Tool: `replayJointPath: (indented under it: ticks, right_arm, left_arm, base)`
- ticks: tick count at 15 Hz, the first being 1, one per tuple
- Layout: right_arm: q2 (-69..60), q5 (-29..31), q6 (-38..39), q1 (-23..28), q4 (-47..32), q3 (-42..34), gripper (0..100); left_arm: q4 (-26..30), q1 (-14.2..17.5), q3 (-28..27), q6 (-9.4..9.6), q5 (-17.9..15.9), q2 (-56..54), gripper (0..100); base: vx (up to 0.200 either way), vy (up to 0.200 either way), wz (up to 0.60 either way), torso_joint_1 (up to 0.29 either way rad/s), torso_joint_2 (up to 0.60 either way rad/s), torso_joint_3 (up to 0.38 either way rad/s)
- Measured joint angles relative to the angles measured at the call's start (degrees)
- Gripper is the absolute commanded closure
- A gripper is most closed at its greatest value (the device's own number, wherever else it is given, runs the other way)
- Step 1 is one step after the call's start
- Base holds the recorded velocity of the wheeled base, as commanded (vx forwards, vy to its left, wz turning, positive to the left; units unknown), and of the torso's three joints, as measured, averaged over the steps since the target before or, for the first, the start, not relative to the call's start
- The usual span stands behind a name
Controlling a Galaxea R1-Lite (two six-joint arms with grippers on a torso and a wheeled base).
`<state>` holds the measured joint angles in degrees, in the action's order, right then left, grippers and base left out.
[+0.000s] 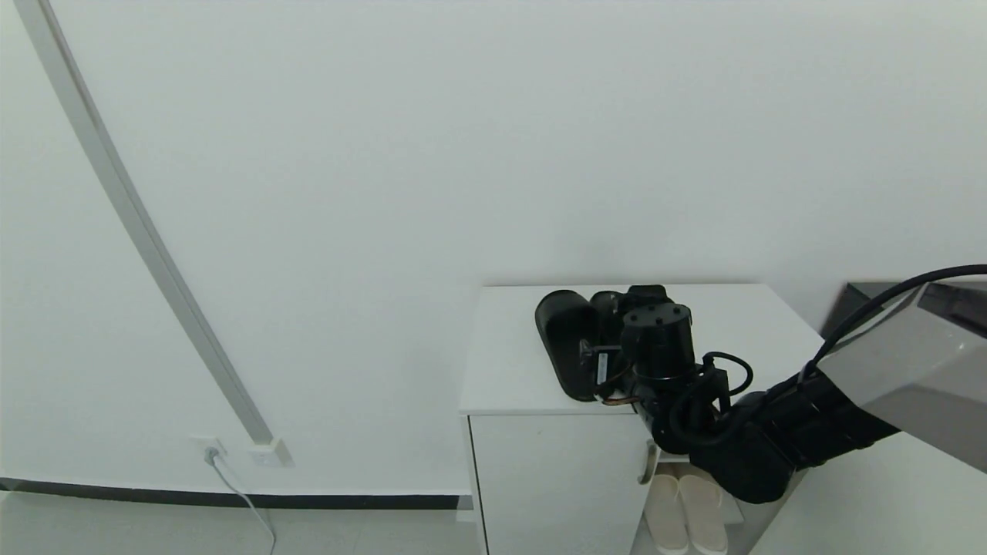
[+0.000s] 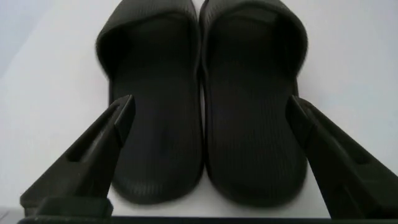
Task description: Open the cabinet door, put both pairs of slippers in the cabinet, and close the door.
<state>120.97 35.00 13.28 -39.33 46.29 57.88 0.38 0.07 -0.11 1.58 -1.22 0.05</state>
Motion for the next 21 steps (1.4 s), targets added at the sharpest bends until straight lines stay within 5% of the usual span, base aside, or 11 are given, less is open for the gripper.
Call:
replayJointPath:
  ticks: [13,14,21]
  right_arm:
    - [11.62,-0.82,-0.72,2.62,0.56,13.36,0]
    - [12.32,-0.90,-1.10,2.84,0.57,13.95,100]
    - [13.37,-0.60,-1.16,3.17,0.84,14.67,100]
  left_arm:
    - [-0.02,-0.02,-0.02,-0.99,0.16,0.00,100]
    - [-0.05,0.02,-0.02,-0.99,0.16,0.00,100]
    - [-0.02,0.00,0.00,-0.93,0.16,0.00,100]
  base:
    - [0.000,0.000,0.00,0.000,0.00,0.000]
    - [0.000,0.000,0.00,0.000,0.00,0.000]
    - [0.000,0.000,0.00,0.000,0.00,0.000]
